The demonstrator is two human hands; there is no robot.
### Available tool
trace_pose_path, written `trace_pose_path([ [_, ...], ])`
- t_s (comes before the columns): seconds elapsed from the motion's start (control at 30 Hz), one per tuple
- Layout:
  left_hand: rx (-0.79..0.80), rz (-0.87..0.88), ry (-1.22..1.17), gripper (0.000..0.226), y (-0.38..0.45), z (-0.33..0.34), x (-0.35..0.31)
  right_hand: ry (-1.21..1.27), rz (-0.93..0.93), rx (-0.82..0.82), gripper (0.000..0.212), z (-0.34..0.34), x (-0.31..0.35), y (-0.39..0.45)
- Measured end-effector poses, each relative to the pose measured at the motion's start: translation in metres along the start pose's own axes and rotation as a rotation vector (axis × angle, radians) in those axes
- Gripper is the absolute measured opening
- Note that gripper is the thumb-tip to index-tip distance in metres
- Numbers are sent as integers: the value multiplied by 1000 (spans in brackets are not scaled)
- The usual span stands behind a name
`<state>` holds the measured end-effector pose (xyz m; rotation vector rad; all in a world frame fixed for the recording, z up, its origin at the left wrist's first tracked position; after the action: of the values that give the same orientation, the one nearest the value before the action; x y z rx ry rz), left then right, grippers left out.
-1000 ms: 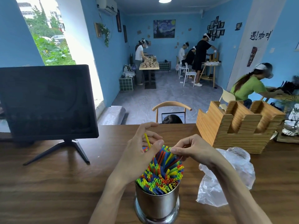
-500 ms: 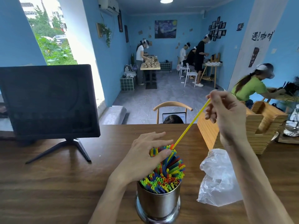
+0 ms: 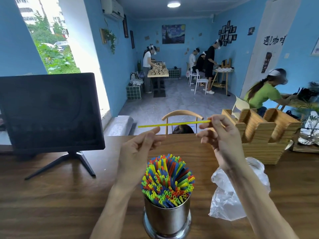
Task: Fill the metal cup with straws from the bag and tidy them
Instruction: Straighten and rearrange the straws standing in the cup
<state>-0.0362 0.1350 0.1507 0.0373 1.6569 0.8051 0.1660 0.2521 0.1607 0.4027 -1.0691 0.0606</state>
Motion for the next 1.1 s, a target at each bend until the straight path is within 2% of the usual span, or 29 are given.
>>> trace_pose_path([
  [0.13,-242,-49,-161,31,2,-8,-3,-89,43,206,16,4,-24,-10],
  [0.23,-317,7,-251,27,1,-12,-10,-381,-3,317,19,3,-37,-12],
  [0.33,-263,121,-175,18,0,-14,-19,-672,97,322,24,-8,-48,-9],
  [0.43,-152,161,-36,40,-2,-8,-14,-920,237,438,37,-14,-62,-10],
  [0.53,-22,151,88,42,-6,0,-4,-943,309,511,43,-8,-69,-15],
  [0.63,152,125,282,34,-10,9,6,-910,279,470,37,-4,-63,-14],
  [0.8,310,131,523,11,-13,4,14,-981,221,407,17,0,-52,-10],
  [0.9,423,113,588,19,-13,2,17,-1051,127,342,10,1,-36,-9],
  [0.97,410,124,509,21,-12,3,15,-946,29,249,11,5,-17,-6],
  [1.1,267,85,380,24,-6,4,17,-481,-107,-22,17,11,23,-2],
])
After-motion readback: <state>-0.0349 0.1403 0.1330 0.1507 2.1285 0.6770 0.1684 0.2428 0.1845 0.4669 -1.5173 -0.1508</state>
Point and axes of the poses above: each hand's wrist, its own y-axis towards the middle knuckle, its own z-axis out of the palm, x = y × z, the point moved 4 cm from there along y, towards the middle knuckle, and after that the axes turned 4 degrees about z, right-handed, at the moved point
